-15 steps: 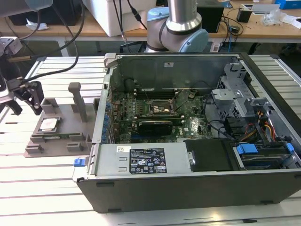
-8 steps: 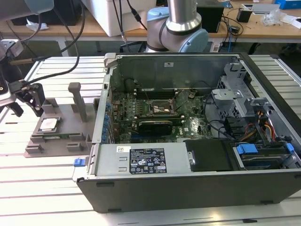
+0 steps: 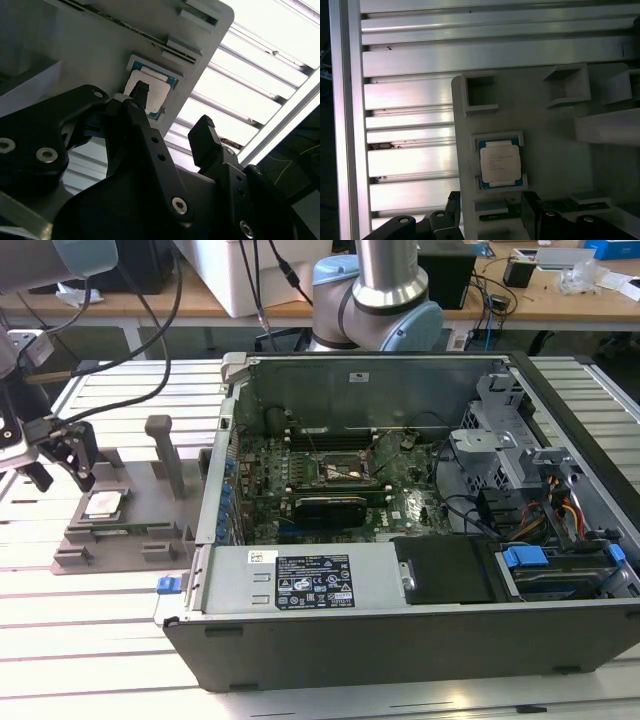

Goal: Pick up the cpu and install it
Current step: 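Pick up the cpu and move it towards the insertion slot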

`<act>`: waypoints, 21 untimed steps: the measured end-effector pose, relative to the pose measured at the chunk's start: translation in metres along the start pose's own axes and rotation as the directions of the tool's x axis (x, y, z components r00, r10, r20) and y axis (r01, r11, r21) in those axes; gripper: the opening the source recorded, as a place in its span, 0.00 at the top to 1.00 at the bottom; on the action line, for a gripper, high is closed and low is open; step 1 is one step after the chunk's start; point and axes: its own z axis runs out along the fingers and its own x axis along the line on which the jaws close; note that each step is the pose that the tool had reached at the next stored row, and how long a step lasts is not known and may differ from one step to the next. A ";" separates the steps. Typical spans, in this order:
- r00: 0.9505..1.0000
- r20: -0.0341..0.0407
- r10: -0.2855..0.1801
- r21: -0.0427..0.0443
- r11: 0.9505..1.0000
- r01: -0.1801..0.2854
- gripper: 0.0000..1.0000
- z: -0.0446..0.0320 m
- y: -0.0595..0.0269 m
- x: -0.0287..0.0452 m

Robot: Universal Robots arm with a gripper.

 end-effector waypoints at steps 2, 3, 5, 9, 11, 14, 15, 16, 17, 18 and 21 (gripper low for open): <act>1.000 0.000 0.000 0.000 1.000 0.000 0.40 0.0019 -0.0001 -0.0001; 1.000 0.000 0.000 0.000 1.000 0.000 0.40 0.0031 -0.0001 -0.0001; 1.000 0.000 0.000 0.000 1.000 0.000 0.40 0.0047 -0.0002 -0.0002; 1.000 0.000 0.000 0.000 1.000 0.000 0.40 0.0086 -0.0004 -0.0002; 1.000 0.000 0.000 0.000 1.000 0.000 0.40 0.0114 -0.0005 -0.0003; 1.000 0.000 0.000 0.000 1.000 0.000 0.40 0.0151 -0.0006 -0.0004; 1.000 0.000 0.000 0.000 1.000 0.000 0.40 0.0159 -0.0007 -0.0004; 1.000 0.000 0.000 0.000 1.000 0.000 0.40 0.0166 -0.0007 -0.0004; 1.000 0.000 0.000 0.000 1.000 0.000 0.40 0.0180 -0.0007 -0.0005; 1.000 0.000 0.000 0.000 1.000 0.000 0.40 0.0194 -0.0008 -0.0005; 1.000 0.000 0.000 0.000 1.000 0.000 0.40 0.0233 -0.0010 -0.0007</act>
